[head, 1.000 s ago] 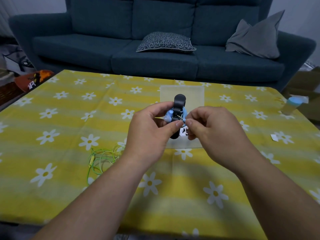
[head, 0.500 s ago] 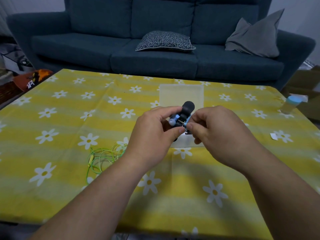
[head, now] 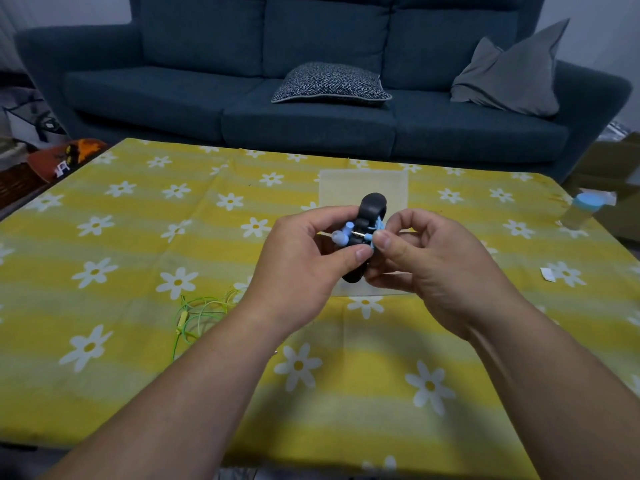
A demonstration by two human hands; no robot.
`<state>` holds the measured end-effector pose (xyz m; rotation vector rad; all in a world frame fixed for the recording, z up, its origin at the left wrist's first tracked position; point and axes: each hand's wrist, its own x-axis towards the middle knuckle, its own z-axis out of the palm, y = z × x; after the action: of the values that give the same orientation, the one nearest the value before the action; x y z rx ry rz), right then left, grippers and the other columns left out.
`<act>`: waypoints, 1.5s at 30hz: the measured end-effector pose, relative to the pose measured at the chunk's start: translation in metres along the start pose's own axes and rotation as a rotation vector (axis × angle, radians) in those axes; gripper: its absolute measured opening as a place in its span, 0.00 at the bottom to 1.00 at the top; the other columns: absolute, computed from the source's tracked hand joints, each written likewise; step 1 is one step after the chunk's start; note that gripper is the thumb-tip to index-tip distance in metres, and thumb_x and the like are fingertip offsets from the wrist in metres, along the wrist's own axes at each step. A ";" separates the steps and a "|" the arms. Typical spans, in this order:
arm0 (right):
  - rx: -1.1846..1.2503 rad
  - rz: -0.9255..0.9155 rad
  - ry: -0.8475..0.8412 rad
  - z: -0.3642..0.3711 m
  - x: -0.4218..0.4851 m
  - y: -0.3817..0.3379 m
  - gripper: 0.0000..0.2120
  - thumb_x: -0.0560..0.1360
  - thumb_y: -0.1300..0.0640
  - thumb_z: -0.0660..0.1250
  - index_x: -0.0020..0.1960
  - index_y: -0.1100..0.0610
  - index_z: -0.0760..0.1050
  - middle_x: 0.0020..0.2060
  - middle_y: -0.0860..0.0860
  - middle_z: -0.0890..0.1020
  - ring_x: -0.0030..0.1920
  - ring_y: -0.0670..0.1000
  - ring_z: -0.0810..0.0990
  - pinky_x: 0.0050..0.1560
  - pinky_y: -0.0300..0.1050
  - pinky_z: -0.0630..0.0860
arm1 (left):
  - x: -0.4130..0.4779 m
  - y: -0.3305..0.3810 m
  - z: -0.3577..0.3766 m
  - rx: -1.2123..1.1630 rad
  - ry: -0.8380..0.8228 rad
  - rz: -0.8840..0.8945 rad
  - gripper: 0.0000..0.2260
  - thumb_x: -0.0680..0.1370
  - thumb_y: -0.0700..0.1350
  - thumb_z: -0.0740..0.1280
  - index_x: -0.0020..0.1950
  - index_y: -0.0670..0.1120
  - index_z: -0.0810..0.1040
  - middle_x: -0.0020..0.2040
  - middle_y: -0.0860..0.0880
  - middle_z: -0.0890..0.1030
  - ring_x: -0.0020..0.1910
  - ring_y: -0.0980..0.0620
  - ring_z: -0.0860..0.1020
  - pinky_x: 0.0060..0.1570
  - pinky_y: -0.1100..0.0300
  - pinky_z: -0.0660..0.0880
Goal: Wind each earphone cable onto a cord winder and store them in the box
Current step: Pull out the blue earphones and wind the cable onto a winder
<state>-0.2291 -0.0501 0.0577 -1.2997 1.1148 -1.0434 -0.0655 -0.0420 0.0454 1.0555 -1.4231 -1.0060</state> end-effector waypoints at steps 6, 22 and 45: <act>0.078 0.127 0.005 0.000 0.005 0.009 0.03 0.78 0.60 0.68 0.50 0.59 0.75 0.38 0.59 0.83 0.38 0.56 0.81 0.40 0.47 0.82 | -0.001 -0.009 0.008 0.028 0.073 -0.052 0.17 0.71 0.36 0.76 0.54 0.53 0.83 0.44 0.56 0.85 0.41 0.55 0.83 0.45 0.61 0.80; -0.269 0.269 0.053 -0.004 0.021 0.041 0.10 0.68 0.65 0.77 0.49 0.60 0.83 0.43 0.60 0.86 0.38 0.53 0.84 0.50 0.57 0.82 | 0.007 -0.033 0.019 -0.151 -0.017 -0.566 0.15 0.74 0.27 0.69 0.51 0.46 0.79 0.42 0.48 0.87 0.39 0.51 0.82 0.41 0.58 0.79; -0.799 0.168 0.273 0.015 0.104 0.072 0.19 0.68 0.56 0.76 0.57 0.53 0.76 0.50 0.51 0.81 0.51 0.54 0.79 0.44 0.44 0.72 | 0.056 -0.066 -0.030 -0.192 0.574 -0.559 0.10 0.74 0.32 0.66 0.46 0.47 0.80 0.49 0.46 0.80 0.41 0.49 0.76 0.40 0.58 0.74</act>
<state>-0.1990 -0.1484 -0.0176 -1.6562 1.9359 -0.6677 -0.0335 -0.1148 -0.0012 1.4863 -0.5621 -1.0787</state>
